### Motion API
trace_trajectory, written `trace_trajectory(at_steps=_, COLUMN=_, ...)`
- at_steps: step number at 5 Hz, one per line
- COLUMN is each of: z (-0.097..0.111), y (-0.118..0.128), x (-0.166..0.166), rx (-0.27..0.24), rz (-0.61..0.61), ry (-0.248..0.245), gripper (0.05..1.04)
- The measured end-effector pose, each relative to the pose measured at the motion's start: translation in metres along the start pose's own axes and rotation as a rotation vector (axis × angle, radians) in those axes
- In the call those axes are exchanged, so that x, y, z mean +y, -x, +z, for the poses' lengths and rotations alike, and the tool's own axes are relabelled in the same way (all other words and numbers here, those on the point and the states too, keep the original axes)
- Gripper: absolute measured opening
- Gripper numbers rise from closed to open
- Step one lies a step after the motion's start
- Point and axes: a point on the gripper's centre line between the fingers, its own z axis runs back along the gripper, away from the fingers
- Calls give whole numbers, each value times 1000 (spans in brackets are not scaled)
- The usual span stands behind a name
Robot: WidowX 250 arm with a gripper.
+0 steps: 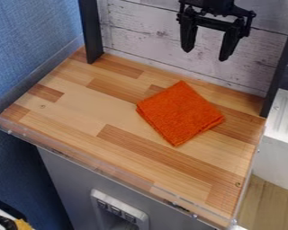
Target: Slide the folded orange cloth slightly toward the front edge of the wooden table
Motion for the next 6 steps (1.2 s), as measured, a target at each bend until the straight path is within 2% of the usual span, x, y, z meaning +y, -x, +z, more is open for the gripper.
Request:
trace_trajectory(at_steps=1, z=-13, y=6, x=0, rx=28, rz=66, ry=-3, gripper=999)
trace_trajectory(at_steps=2, z=-23, y=13, x=1, rx=25, rz=189, ry=-2, gripper=999)
trace_trajectory(at_steps=3, z=-11, y=21, x=1, rx=-29, rz=327, ry=11, gripper=999)
trace_trajectory(at_steps=5, z=-6, y=31, x=-1, rx=-100, rz=570, ry=36, gripper=961)
trace_trajectory(at_steps=6, z=-11, y=36, x=-3, rx=-113, rz=661, ry=34, gripper=685)
